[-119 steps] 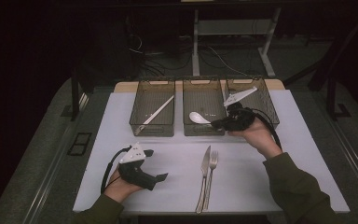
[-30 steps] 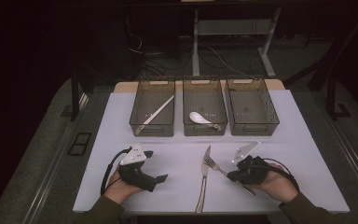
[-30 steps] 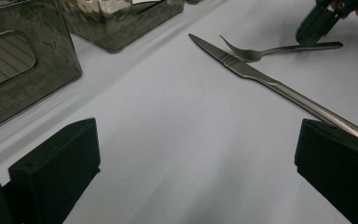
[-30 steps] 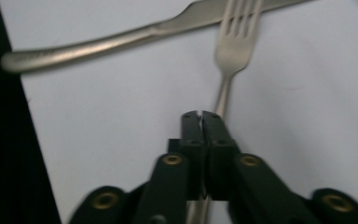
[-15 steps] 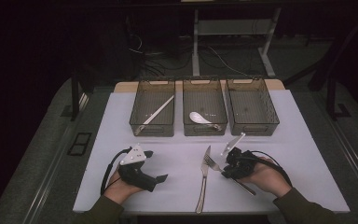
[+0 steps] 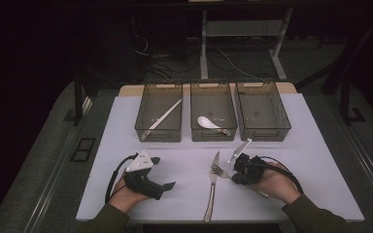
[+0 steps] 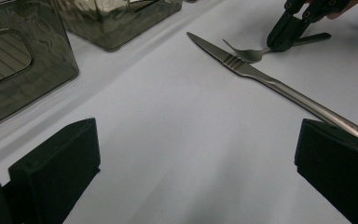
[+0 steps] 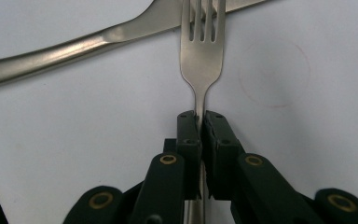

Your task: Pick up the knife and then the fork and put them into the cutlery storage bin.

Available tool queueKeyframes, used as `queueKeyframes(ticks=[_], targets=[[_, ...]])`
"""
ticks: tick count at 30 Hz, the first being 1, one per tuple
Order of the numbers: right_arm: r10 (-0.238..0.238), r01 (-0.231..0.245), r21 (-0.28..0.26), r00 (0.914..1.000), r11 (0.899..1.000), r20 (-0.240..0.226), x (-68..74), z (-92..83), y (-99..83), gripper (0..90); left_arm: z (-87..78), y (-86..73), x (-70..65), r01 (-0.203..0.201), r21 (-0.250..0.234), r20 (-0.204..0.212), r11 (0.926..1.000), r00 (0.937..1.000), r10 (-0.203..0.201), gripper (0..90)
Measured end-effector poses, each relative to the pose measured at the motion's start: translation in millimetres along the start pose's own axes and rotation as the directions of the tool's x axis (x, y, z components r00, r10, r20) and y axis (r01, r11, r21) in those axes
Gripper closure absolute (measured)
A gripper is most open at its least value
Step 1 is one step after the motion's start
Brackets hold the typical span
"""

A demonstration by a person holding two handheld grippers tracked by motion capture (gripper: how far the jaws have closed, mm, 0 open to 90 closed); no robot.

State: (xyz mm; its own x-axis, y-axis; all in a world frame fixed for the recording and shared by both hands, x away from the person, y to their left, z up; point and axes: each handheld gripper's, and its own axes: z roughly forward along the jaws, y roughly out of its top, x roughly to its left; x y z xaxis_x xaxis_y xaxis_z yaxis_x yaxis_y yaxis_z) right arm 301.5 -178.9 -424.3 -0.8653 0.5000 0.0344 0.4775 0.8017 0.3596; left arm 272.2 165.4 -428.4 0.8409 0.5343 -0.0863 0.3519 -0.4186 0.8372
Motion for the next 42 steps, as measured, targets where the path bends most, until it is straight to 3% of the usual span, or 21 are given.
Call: queueKeyframes(ticks=[6,16,23,35,42], targets=[[0.014,-0.015,-0.033,0.9995,0.999,-0.028,-5.9,-2.0,-4.8,85.2,-0.3,-0.1,0.2,0.001,-0.001,0.0,1.0,1.0,-0.001,0.0],[0.068,-0.072,-0.119,0.9971,0.99,-0.035,-21.0,-26.2,-6.3,85.4,-0.2,-0.3,0.1,0.001,-0.001,0.003,1.0,1.0,-0.001,0.0],[0.126,-0.133,-0.192,0.9908,0.972,-0.051,-34.6,-46.5,-10.3,86.2,-0.6,-0.7,0.9,0.006,-0.002,0.003,1.0,1.0,-0.006,0.0],[0.222,-0.221,-0.294,0.9746,0.93,-0.03,-72.6,-83.5,-8.6,86.5,0.8,-1.4,1.8,0.006,-0.001,0.011,1.0,0.9999,-0.006,0.0],[0.275,-0.259,-0.324,0.9616,0.91,0.003,-99.0,-101.7,0.8,86.8,0.5,-1.8,2.4,0.004,0.002,0.015,1.0,0.9999,-0.004,0.0]])
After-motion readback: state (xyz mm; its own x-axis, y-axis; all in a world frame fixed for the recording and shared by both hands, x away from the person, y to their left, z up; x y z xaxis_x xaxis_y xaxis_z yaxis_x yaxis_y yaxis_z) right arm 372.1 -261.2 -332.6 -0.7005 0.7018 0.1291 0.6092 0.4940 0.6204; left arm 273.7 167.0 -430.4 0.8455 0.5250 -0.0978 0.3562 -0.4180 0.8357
